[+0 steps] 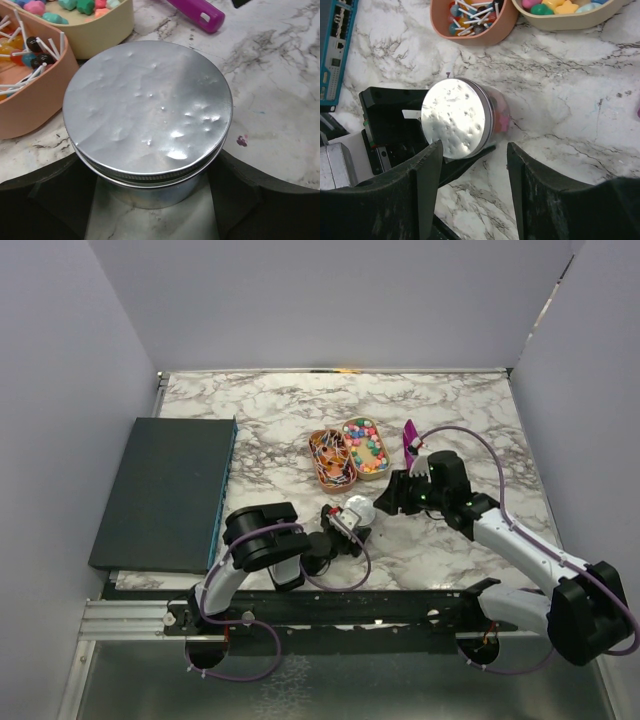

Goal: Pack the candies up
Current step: Screw the bottle lid onto the packing bottle.

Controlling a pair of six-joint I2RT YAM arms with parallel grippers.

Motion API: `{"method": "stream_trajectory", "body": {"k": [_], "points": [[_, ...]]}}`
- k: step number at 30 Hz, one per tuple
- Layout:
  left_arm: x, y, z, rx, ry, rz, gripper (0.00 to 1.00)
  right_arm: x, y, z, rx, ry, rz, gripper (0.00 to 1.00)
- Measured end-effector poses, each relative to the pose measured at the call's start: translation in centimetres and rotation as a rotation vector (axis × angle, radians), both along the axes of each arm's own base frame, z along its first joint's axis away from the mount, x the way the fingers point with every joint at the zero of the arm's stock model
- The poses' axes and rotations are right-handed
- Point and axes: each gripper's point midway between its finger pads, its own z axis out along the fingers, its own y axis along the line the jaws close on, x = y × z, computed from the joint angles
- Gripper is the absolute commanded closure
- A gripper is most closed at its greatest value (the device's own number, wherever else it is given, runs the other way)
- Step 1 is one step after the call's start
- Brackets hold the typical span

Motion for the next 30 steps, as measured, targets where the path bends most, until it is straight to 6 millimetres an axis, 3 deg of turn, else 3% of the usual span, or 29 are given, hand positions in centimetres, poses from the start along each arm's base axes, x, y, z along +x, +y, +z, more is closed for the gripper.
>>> {"method": "stream_trajectory", "body": {"k": [2,11,30], "points": [[-0.8,-0.1,0.0,0.004,0.009,-0.043,0.53,-0.2,0.4,0.1,0.013,-0.003,0.032,0.46],[-3.0,-0.9,-0.5,0.025,0.023,-0.191,0.5,-0.3,2.1,-1.2,0.038,0.043,0.141,0.57],[-2.9,-1.0,-0.5,0.021,0.028,-0.219,0.52,0.0,2.1,-2.9,0.024,0.054,0.136,0.75]]}}
